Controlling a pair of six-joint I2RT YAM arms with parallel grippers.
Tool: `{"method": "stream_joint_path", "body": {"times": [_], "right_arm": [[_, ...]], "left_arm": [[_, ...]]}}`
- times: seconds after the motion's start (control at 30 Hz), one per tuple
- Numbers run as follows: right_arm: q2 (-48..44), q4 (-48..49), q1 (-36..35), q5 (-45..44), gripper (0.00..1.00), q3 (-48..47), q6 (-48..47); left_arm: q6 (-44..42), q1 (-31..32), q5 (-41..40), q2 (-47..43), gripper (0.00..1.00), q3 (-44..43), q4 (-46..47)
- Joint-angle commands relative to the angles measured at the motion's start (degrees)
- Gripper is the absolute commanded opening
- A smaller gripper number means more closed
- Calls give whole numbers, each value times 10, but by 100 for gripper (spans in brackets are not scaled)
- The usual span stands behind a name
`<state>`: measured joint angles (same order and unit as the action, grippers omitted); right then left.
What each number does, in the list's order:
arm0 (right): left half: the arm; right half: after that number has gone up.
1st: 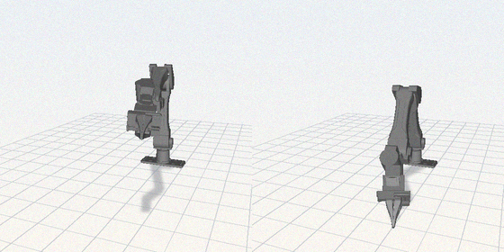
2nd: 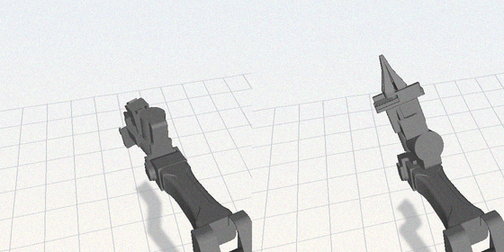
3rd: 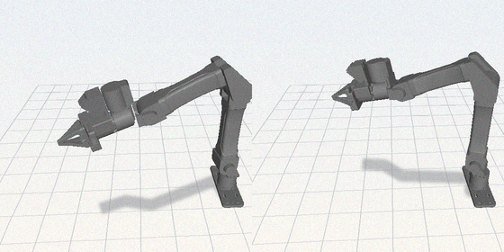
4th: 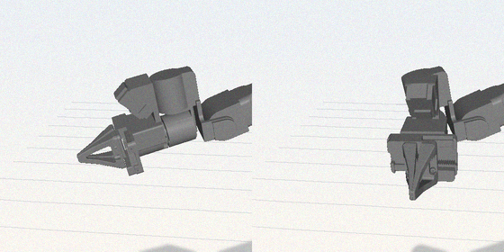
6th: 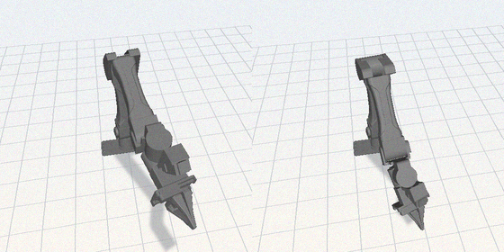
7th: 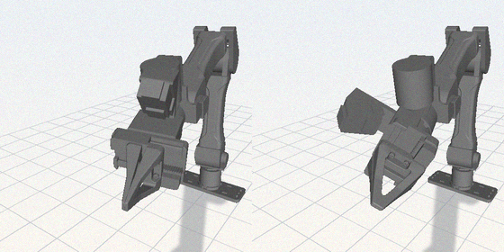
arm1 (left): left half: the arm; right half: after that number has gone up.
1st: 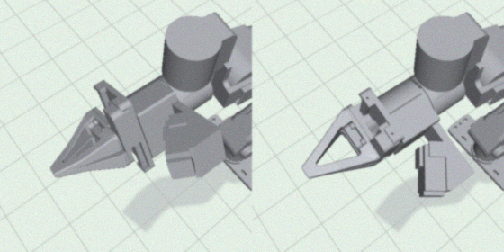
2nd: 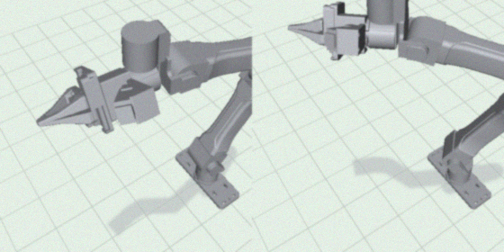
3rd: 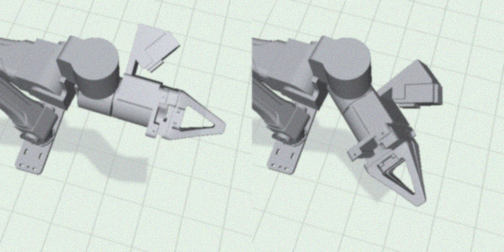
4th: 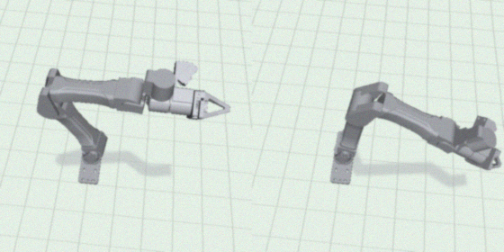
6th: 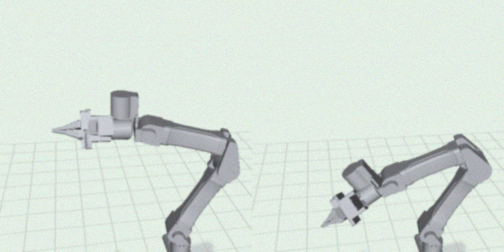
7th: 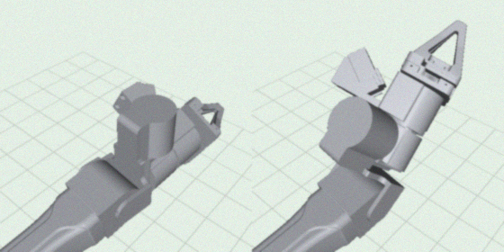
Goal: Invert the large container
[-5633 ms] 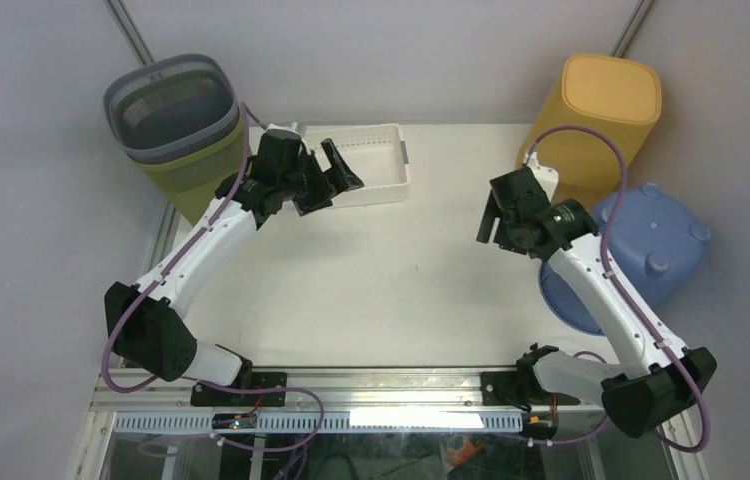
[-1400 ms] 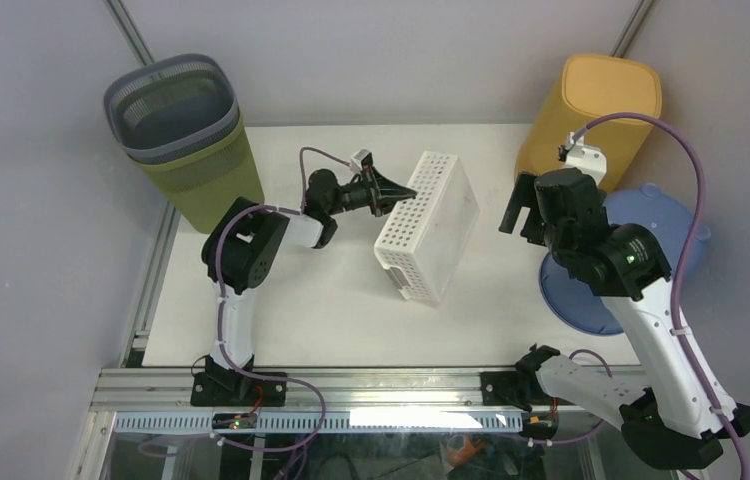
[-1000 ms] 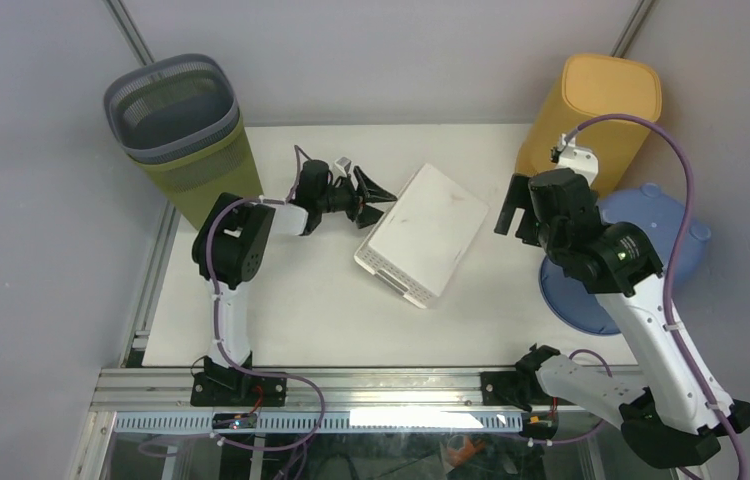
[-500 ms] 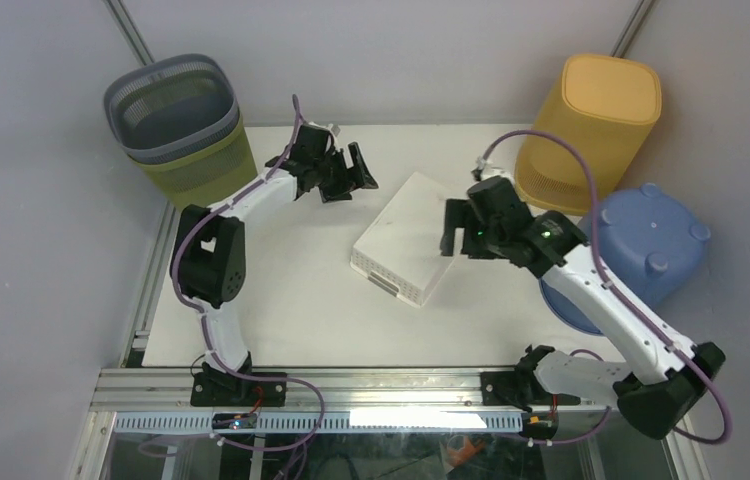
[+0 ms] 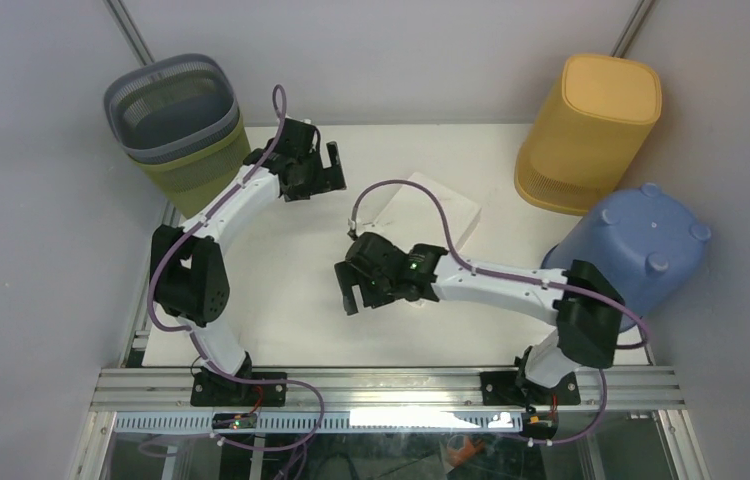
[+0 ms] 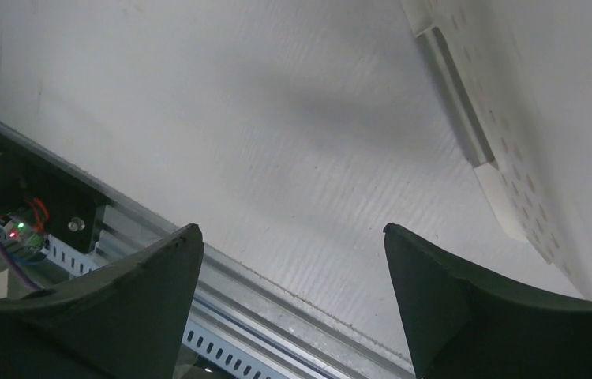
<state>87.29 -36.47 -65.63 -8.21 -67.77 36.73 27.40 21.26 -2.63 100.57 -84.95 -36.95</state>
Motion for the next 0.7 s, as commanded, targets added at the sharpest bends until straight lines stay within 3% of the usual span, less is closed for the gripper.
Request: {"method": "stream_joint_path", "body": {"times": [0.0,0.13,0.33,0.5,0.67], "right_arm": [[43,47,7,-31,89,-9,39],[32,-14,60,-117,92,17,64],[-96,-59,191,-169,92,128,110],[-177,-69,201,-179,91,137,129],[-225,-70,201,-197,91,106,104]], "left_arm": [[-6,-15,-19,-28,99,5,-26],[-13,-15,-1,-30,99,21,-21],[-24,-14,54,-28,98,29,-17],[-28,3,90,-18,98,34,-4],[-35,60,95,19,97,7,-2]]}}
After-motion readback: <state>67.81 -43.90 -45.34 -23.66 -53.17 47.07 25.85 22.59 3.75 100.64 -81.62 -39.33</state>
